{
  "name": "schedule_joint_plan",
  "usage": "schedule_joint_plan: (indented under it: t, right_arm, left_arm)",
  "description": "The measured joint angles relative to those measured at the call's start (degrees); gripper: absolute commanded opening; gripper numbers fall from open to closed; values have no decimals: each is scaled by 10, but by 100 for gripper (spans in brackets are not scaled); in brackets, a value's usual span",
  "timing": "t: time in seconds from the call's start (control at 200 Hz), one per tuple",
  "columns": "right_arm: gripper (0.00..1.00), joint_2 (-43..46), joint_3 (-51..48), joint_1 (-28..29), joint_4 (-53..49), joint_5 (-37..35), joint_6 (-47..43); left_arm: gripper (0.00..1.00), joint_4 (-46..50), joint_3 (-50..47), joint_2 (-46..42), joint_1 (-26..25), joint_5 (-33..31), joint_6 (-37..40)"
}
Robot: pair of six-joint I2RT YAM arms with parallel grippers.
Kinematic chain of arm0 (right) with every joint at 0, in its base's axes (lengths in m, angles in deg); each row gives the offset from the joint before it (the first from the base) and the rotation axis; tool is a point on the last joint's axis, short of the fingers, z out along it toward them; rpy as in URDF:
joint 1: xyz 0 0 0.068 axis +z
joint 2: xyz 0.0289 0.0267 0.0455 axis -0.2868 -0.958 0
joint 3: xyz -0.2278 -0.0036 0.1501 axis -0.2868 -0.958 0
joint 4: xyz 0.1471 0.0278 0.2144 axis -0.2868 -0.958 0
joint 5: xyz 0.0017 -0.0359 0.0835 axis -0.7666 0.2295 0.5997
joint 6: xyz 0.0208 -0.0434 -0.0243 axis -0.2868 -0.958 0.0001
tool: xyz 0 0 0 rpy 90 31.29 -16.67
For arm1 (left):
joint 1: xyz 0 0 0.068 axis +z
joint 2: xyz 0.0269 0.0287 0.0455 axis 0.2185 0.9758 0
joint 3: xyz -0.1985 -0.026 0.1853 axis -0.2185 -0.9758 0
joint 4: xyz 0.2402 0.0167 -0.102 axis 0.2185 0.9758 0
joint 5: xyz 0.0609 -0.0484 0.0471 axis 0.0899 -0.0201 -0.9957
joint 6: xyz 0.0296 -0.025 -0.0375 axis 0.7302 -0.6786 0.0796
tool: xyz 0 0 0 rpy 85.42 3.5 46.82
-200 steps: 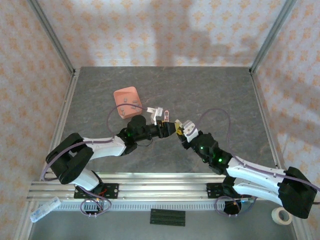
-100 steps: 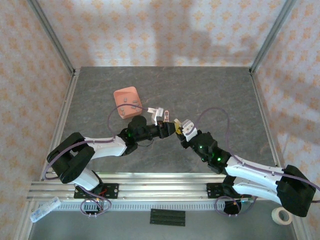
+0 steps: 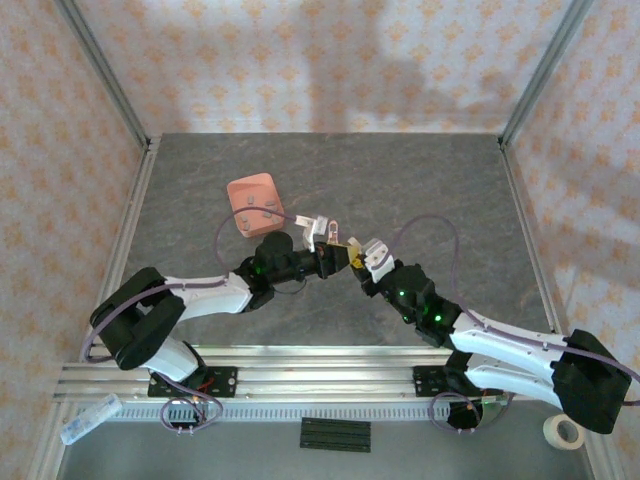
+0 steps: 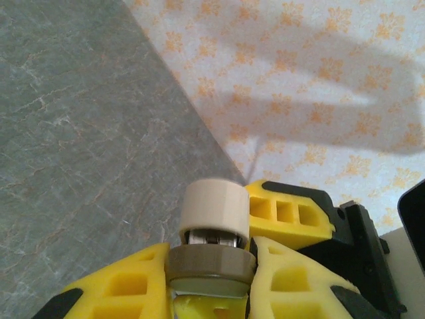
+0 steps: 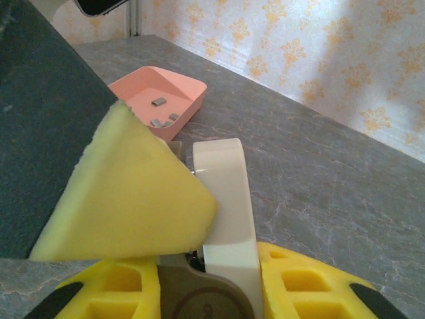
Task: Load the staples into the stapler
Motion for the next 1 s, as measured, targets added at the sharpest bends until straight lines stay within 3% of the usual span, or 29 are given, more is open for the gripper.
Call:
schedule_joint_plan:
  t: [0.14, 0.315, 0.586, 0.751, 1.001]
  right_arm:
    - [61, 1, 0, 0, 4, 6, 8]
    - [70, 31, 0, -7, -5, 26, 44]
    - [73, 86, 41, -63, -75, 76, 161]
    - [76, 85, 80, -100, -130, 145, 253]
    - [74, 43, 137, -104, -218, 265, 319]
  left_arm:
    - [8, 41, 0, -24, 0, -7, 43]
    - [8, 135, 2, -83, 1, -24, 152]
    - [7, 319, 16, -189, 1, -69, 379]
    - [6, 411, 16, -232, 1, -94, 504]
    - [5, 493, 16, -283, 1, -110, 654]
